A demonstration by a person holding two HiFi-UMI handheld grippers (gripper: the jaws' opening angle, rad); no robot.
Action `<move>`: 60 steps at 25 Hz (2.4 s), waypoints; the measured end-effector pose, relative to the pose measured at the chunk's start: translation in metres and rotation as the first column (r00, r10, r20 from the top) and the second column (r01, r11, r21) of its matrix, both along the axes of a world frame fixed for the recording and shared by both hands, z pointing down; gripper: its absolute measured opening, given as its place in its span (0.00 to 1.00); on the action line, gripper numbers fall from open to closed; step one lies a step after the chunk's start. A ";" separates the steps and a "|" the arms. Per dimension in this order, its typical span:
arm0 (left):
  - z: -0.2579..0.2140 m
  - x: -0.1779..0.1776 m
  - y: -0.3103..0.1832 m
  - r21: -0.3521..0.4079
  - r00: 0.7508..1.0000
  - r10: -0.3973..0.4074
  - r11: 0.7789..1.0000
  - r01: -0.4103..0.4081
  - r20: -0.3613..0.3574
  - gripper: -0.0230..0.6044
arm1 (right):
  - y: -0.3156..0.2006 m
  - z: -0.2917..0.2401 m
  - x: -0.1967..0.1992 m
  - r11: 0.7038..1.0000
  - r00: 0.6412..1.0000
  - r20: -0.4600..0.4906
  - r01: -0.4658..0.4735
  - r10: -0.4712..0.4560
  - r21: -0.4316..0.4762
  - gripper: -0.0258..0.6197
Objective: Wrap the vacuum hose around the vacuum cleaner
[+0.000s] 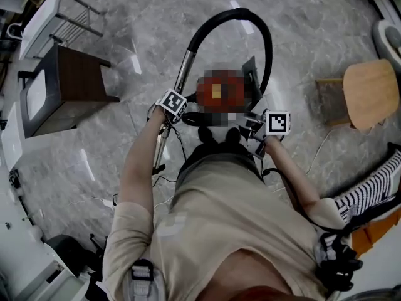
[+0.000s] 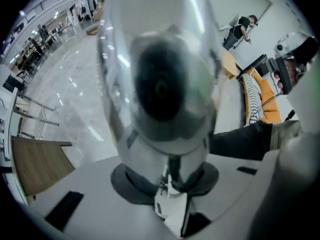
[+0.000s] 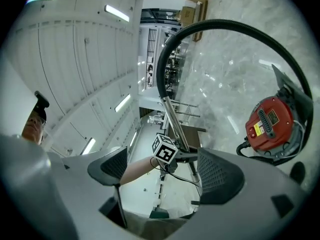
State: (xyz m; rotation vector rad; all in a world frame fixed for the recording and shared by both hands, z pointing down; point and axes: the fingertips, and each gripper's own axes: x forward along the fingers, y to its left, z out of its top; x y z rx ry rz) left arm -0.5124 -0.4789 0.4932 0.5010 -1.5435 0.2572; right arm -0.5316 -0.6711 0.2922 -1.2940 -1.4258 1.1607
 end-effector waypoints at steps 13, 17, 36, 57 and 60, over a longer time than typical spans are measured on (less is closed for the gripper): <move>0.013 0.010 0.082 0.032 0.998 0.051 0.998 -0.052 0.045 0.22 | 0.066 0.039 0.048 0.987 1.000 -0.002 -0.020 0.021 0.157 0.72; 0.015 -0.026 0.087 0.043 0.975 0.191 0.979 -0.197 0.115 0.22 | 0.153 0.046 0.087 0.992 1.000 -0.014 -0.005 0.006 0.123 0.72; 0.049 -0.134 0.087 0.103 0.997 0.004 0.995 -0.012 0.081 0.23 | 0.188 0.161 0.114 0.923 0.999 0.000 -0.043 0.047 0.383 0.72; 0.009 -0.180 0.104 0.229 0.950 -0.036 0.973 -0.038 0.310 0.23 | 0.290 0.176 0.147 0.910 0.999 -0.045 -0.007 0.028 0.415 0.72; 0.001 -0.175 0.120 0.243 0.943 -0.008 0.967 -0.078 0.333 0.23 | 0.323 0.168 0.150 0.901 0.993 -0.036 -0.089 0.115 0.424 0.72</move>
